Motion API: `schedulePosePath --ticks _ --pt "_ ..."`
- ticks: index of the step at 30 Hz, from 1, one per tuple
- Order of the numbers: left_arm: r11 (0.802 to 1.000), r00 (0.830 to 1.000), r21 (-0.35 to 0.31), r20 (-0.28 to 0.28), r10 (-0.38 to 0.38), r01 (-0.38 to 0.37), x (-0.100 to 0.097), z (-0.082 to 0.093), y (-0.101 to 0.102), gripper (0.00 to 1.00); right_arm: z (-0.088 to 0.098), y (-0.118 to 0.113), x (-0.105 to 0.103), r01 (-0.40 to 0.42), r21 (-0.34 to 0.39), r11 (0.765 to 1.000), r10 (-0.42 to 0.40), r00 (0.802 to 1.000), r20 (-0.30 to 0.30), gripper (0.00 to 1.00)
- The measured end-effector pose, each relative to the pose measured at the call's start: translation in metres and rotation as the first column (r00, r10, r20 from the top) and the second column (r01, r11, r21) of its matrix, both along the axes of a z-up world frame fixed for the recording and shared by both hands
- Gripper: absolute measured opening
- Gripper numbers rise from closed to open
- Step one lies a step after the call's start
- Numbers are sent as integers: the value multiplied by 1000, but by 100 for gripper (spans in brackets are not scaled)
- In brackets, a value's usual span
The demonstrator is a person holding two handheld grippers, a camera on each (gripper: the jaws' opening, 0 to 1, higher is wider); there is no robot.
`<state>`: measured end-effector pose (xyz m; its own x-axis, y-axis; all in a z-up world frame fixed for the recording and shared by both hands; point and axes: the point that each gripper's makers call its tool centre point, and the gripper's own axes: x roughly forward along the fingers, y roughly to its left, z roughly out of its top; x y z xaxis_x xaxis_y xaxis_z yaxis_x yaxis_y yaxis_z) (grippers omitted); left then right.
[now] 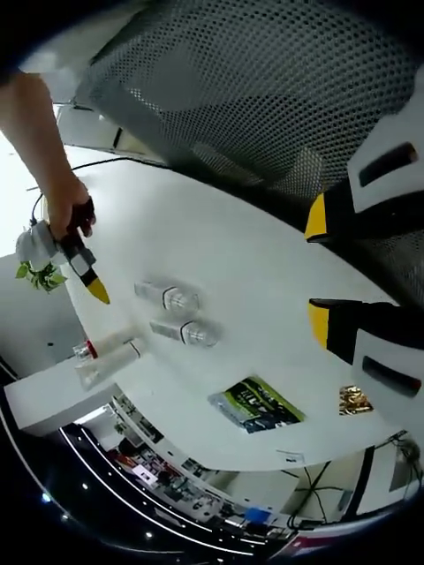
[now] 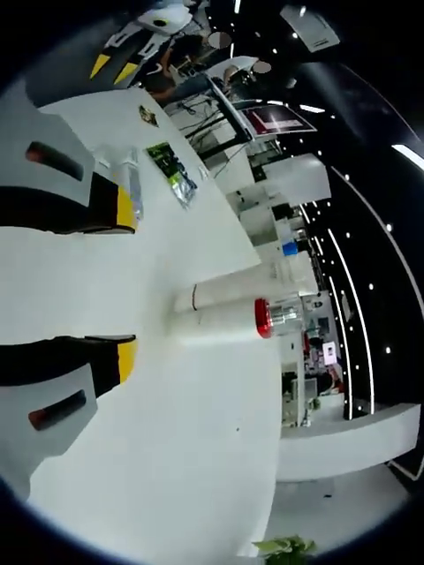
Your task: Arrange the skincare products in the storage area until every visible bottle or jar stands upright without overlapping.
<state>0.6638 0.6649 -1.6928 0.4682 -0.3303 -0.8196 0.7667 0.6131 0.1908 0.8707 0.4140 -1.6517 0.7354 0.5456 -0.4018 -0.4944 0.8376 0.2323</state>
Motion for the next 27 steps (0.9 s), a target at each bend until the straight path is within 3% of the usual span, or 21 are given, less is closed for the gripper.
schedulePosePath --ticks 10,16,20,23,27 --pt "1000 1000 13 14 -9 9 0 0 1 26 -4 -6 -47 41 44 998 -40 999 -15 46" --pt "999 1000 26 1 -31 31 -2 -2 -1 26 -7 0 -56 -19 8 1000 19 1000 -22 47" --pt "1000 1000 25 4 -15 15 0 -2 1 26 -7 14 -55 -123 -72 990 122 992 -18 50" --pt "999 1000 35 4 -19 19 0 -3 2 26 -7 29 -56 -228 -162 960 229 973 -12 53" --pt "999 1000 38 11 -13 13 2 -2 2 26 -10 51 -60 -379 -280 882 390 921 -17 53"
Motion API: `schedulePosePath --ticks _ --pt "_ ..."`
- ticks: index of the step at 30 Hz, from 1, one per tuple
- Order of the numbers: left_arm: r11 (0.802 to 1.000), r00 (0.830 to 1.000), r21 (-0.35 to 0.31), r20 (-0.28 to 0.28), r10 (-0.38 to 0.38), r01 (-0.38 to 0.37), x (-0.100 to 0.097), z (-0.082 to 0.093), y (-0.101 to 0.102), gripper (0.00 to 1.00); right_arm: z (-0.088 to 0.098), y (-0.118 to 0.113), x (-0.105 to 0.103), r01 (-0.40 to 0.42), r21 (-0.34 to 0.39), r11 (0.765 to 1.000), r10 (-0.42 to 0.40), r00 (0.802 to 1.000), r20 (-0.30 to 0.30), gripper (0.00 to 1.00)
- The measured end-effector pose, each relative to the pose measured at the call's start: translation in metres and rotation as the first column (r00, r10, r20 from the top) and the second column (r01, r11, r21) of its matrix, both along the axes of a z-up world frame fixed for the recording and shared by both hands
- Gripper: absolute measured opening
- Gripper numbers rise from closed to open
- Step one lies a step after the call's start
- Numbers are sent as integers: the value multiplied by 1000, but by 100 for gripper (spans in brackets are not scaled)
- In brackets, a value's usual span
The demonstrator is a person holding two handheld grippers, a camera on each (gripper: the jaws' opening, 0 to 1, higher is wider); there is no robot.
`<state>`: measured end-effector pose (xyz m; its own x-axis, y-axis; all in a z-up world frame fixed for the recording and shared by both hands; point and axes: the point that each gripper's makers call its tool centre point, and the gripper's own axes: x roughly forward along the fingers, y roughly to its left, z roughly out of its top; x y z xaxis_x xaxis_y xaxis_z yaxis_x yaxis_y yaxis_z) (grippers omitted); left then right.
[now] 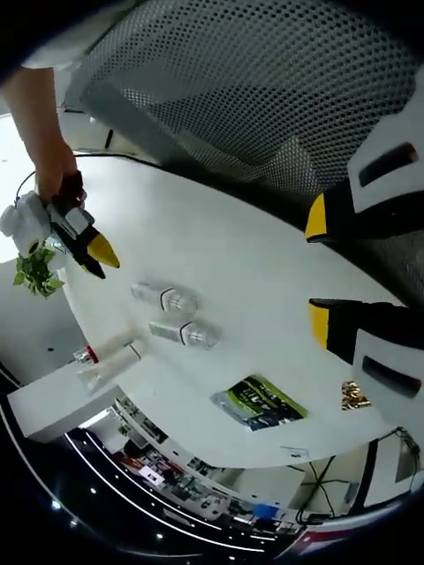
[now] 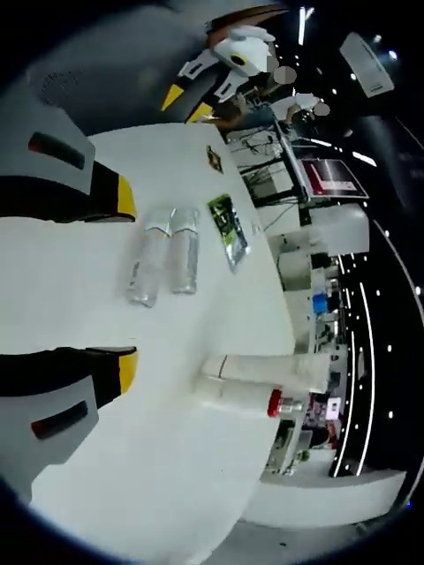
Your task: Arrange the skincare products in the storage area until every visible bottle or jar stands upright without overlapping.
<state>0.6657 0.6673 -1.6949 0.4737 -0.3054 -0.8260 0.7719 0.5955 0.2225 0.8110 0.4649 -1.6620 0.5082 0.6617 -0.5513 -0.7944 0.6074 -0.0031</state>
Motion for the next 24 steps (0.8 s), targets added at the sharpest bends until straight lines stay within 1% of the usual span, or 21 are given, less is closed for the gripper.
schedulePosePath --ticks 4,5,6,7,8,10,11,13,14,16,17,18,19,20,21,22,23,24 --pt "1000 1000 2 1 4 -4 1 0 1 26 -1 17 2 -75 -55 996 76 997 17 53" --pt "1000 1000 4 -2 6 -6 0 0 1 26 -3 23 3 -118 -94 989 120 992 24 53" --pt "1000 1000 4 -1 5 -5 1 0 1 26 -4 24 4 -128 -109 986 131 991 24 53" --pt "1000 1000 4 1 6 -6 1 0 1 26 -9 27 6 -157 -153 976 161 987 15 53" --pt "1000 1000 3 2 6 -6 1 0 1 26 -14 33 5 -192 -177 965 195 981 -2 54" --pt "1000 1000 4 0 6 -6 1 0 1 26 -25 38 5 -246 -206 947 239 969 -59 55" --pt "1000 1000 3 3 7 -7 1 1 1 26 -26 40 5 -253 -205 946 245 967 -63 54" --pt "1000 1000 2 6 10 -10 2 1 2 26 -31 44 8 -289 -234 928 277 957 -84 51" --pt "1000 1000 2 6 13 -13 2 1 2 26 -38 42 7 -324 -291 900 306 946 -104 49" --pt "1000 1000 2 7 15 -15 2 1 3 26 -46 38 3 -386 -374 843 363 922 -135 48" --pt "1000 1000 3 6 15 -15 2 1 3 26 -49 38 3 -420 -414 807 401 906 -138 49" --pt "1000 1000 5 8 13 -13 2 1 3 26 -50 38 3 -441 -426 790 422 895 -144 48" --pt "1000 1000 6 8 14 -14 2 1 3 26 -51 39 3 -455 -441 773 437 887 -149 47" --pt "1000 1000 4 7 16 -16 2 1 3 26 -50 41 5 -457 -449 768 444 885 -141 47" --pt "1000 1000 4 9 15 -15 2 1 3 26 -48 45 7 -462 -442 769 452 882 -137 46" --pt "1000 1000 4 12 13 -13 2 2 3 26 -48 47 6 -471 -439 765 456 877 -147 44" --pt "1000 1000 4 11 13 -13 2 2 2 26 -50 48 6 -484 -441 756 464 871 -161 40" --pt "1000 1000 5 10 13 -13 2 2 3 26 -52 49 6 -497 -454 740 473 864 -175 37"
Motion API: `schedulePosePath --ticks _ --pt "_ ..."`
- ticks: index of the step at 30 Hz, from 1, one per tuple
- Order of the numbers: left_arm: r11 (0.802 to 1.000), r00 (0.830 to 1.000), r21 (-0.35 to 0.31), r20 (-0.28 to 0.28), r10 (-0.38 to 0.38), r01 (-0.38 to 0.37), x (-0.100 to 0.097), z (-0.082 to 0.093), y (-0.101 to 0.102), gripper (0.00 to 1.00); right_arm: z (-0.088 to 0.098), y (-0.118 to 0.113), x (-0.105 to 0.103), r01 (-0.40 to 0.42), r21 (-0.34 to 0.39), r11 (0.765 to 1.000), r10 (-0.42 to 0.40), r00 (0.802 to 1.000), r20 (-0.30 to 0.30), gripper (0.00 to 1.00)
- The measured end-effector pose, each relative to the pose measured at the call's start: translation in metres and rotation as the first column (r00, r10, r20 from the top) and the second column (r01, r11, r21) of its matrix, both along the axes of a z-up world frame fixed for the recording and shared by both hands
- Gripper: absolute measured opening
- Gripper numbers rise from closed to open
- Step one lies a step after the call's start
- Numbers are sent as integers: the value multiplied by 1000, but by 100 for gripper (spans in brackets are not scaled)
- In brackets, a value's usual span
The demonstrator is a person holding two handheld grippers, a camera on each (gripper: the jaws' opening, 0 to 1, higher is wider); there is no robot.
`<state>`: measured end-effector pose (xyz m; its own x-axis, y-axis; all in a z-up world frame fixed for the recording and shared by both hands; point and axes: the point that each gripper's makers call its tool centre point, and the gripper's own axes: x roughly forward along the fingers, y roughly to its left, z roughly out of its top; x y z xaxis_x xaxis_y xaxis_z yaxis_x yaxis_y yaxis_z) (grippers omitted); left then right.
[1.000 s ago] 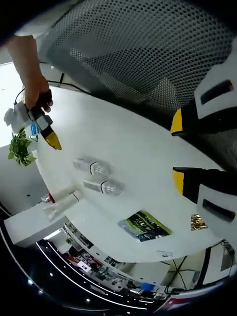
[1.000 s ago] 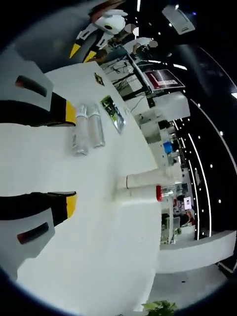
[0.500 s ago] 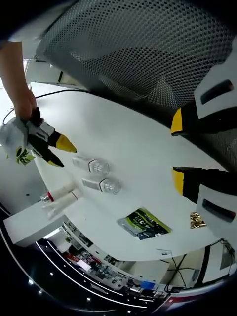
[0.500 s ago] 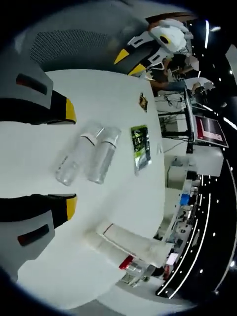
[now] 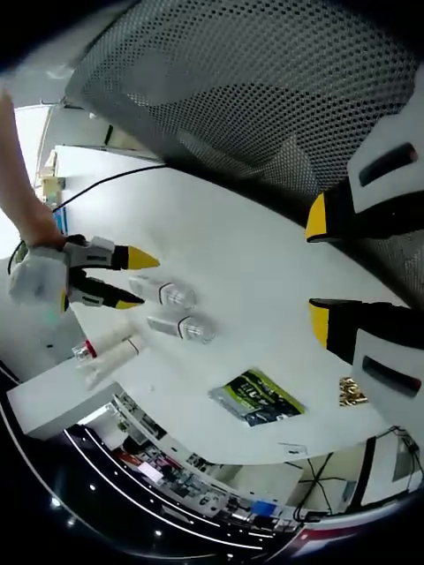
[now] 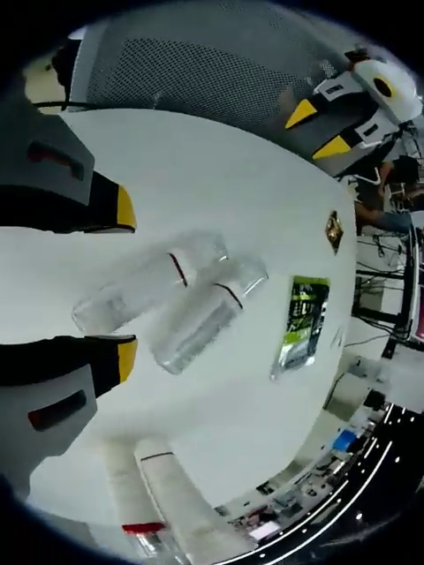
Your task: Arrange the skincare products in the storage area until every visible bottle or jar stands upright without overlapping.
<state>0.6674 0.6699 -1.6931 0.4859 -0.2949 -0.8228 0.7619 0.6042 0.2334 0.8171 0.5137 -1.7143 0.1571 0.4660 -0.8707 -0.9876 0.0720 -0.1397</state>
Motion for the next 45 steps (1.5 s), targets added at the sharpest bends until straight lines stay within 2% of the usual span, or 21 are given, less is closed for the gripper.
schedulePosePath --ticks 2,4,6,8,14,20,24,26,27,28,29,30,33,35,36,39,40,41,42,44,45 --pt "1000 1000 3 2 4 -4 1 0 1 26 -3 1 0 -5 -12 1000 4 1000 -12 34" --pt "1000 1000 6 1 22 -22 2 -1 4 26 -6 5 -2 21 -13 1000 -22 998 -57 31" --pt "1000 1000 3 -2 29 -29 2 -1 5 26 -9 6 -3 -14 -36 999 12 999 -45 23" --pt "1000 1000 5 1 26 -26 2 -1 5 26 -12 6 -6 -51 -59 997 50 998 -25 21" --pt "999 999 -9 23 32 -32 4 4 4 26 -9 7 -20 -49 -24 999 48 998 -46 20" --pt "999 999 -17 33 32 -32 5 6 3 26 2 8 -35 0 54 999 4 997 -77 19" --pt "997 997 -41 52 61 -59 9 11 6 26 18 16 -42 111 177 978 -91 989 -121 19" --pt "995 995 -68 60 78 -74 11 15 6 26 31 25 -47 198 273 941 -151 971 -185 19" --pt "994 995 -80 63 82 -77 12 17 5 26 41 30 -50 243 341 908 -173 959 -223 19" --pt "992 993 -100 80 83 -75 14 22 3 26 46 33 -52 272 372 888 -186 950 -251 19" --pt "988 989 -143 129 79 -61 19 30 -3 26 54 38 -56 305 419 855 -197 939 -282 19" --pt "982 987 -180 145 76 -50 18 37 -7 26 59 40 -60 318 444 838 -197 934 -298 19" --pt "972 986 -224 131 105 -74 19 41 -7 26 72 48 -71 378 512 771 -206 910 -360 19" --pt "965 985 -250 129 114 -80 20 45 -8 26 83 54 -79 421 563 711 -197 888 -415 19" --pt "959 985 -272 121 119 -83 20 47 -10 27 87 57 -82 444 578 685 -195 876 -442 19" --pt "933 989 -352 91 118 -79 17 55 -18 27 105 66 -95 464 630 623 -149 861 -486 19" --pt "920 990 -384 73 118 -81 15 59 -21 27 107 67 -97 466 635 616 -144 859 -492 19" --pt "894 993 -443 59 106 -69 14 67 -26 27 113 70 -101 476 650 592 -128 852 -508 19" --pt "876 994 -477 41 101 -69 13 71 -29 27 117 71 -103 476 661 580 -114 851 -512 19" --pt "816 995 -571 -20 101 -95 10 85 -34 27 128 75 -108 493 679 544 -89 839 -537 19" --pt "772 994 -628 -35 102 -101 10 97 -37 27 134 76 -110 494 691 528 -70 836 -544 19"
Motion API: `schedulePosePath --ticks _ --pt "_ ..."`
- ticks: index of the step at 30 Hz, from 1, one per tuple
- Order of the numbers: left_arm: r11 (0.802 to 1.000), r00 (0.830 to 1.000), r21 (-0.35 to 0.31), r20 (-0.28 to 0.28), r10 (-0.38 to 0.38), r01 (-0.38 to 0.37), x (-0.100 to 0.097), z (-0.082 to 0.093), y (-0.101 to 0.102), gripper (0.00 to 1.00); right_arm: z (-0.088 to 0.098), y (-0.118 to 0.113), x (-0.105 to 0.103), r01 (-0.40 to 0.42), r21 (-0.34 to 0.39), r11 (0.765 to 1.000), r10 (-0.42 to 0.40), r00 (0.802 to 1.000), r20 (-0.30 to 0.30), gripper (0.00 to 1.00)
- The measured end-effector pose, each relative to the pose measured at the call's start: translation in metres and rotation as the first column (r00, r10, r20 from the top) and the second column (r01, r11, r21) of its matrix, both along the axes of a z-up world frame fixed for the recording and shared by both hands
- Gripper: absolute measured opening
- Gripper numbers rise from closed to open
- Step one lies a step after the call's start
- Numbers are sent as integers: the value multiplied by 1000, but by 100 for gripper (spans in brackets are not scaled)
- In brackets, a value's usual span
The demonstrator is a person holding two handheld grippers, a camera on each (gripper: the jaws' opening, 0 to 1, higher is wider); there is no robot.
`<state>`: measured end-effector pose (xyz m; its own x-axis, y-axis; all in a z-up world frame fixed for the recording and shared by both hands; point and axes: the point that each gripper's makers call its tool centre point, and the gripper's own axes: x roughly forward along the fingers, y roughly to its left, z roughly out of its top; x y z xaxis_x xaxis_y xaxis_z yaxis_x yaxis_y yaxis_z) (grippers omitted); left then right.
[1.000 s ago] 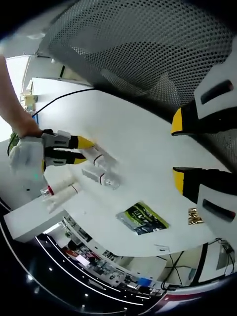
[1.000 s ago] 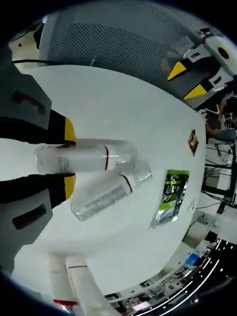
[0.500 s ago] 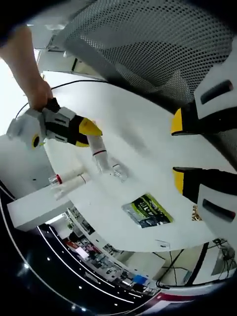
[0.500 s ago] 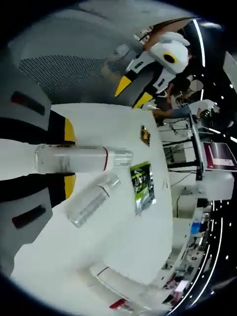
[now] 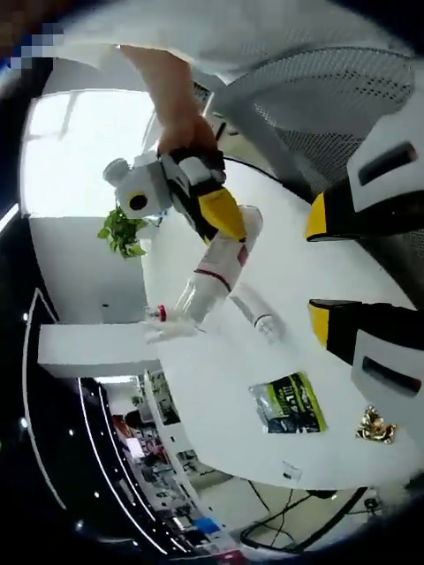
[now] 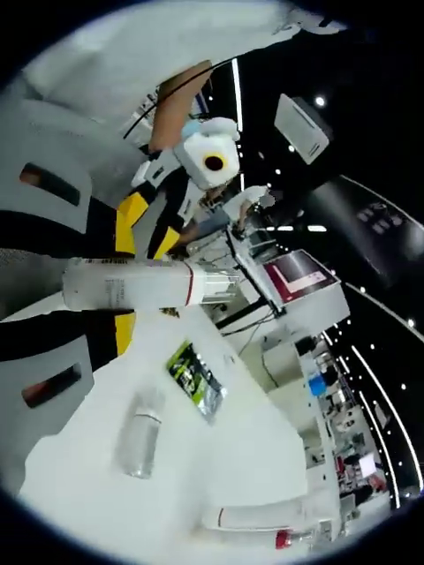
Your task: Arrange the skincare products in the storage area until every visible bottle or jar stands upright without overlapping.
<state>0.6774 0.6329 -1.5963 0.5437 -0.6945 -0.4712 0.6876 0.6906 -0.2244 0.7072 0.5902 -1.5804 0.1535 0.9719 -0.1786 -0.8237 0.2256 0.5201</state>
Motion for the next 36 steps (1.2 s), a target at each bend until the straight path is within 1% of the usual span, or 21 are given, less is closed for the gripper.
schedulePosePath --ticks 2,3,4,5,6,7,8,11,14,15,16,17,18,21,22,26,28,30,32,35,36 --pt "991 998 -130 -52 30 -36 2 14 -2 28 9 2 -3 -5 47 999 6 1000 -19 19" --pt "972 996 -225 -70 51 -65 5 27 -4 29 12 4 -5 -17 70 997 19 999 -37 19" --pt "955 994 -284 -88 66 -88 6 35 -5 30 15 4 -5 -15 83 996 18 999 -45 19" --pt "927 988 -350 -121 93 -130 10 40 -3 31 18 5 -8 -20 105 994 27 997 -70 19" --pt "911 984 -382 -143 108 -156 11 43 -2 31 23 7 -13 -38 143 989 53 993 -103 19" --pt "889 982 -424 -142 124 -174 14 48 -1 32 27 7 -14 -42 169 985 62 992 -114 19" --pt "875 983 -452 -136 125 -174 15 52 -2 33 31 7 -16 -45 187 981 68 991 -115 19" --pt "831 984 -533 -161 82 -157 9 63 -11 35 42 8 -24 -64 265 962 112 979 -172 19" --pt "790 984 -599 -176 28 -130 3 71 -22 35 47 9 -30 -85 299 950 150 967 -204 19" --pt "764 982 -632 -186 14 -131 3 76 -25 35 49 10 -32 -93 311 946 167 960 -223 19" --pt "747 981 -652 -193 0 -128 2 78 -27 35 50 11 -36 -105 321 941 188 952 -240 19" --pt "712 981 -692 -194 -22 -120 1 83 -28 35 52 12 -38 -119 338 934 209 947 -245 19" --pt "700 979 -704 -201 -36 -118 0 84 -29 35 54 13 -40 -124 348 929 218 944 -246 19" --pt "716 980 -690 -194 -48 -102 -2 81 -31 33 59 15 -48 -154 375 914 261 931 -254 19" --pt "714 979 -693 -194 -56 -97 -3 80 -31 32 61 16 -53 -175 385 906 291 919 -266 19" --pt "690 974 -720 -201 -105 -74 -9 81 -31 31 60 20 -58 -193 388 901 322 897 -301 19" --pt "678 972 -733 -195 -131 -56 -12 83 -32 27 59 21 -60 -198 392 898 335 887 -319 19" --pt "675 970 -736 -196 -141 -51 -14 84 -32 24 58 23 -64 -212 387 898 352 873 -339 19" --pt "677 969 -734 -194 -151 -42 -16 83 -32 24 57 25 -66 -217 372 903 353 868 -349 19" --pt "683 972 -728 -192 -136 -48 -15 82 -28 23 56 27 -64 -206 338 918 325 880 -347 20" --pt "686 973 -726 -193 -123 -57 -13 81 -27 23 53 27 -60 -194 313 930 298 896 -331 20"
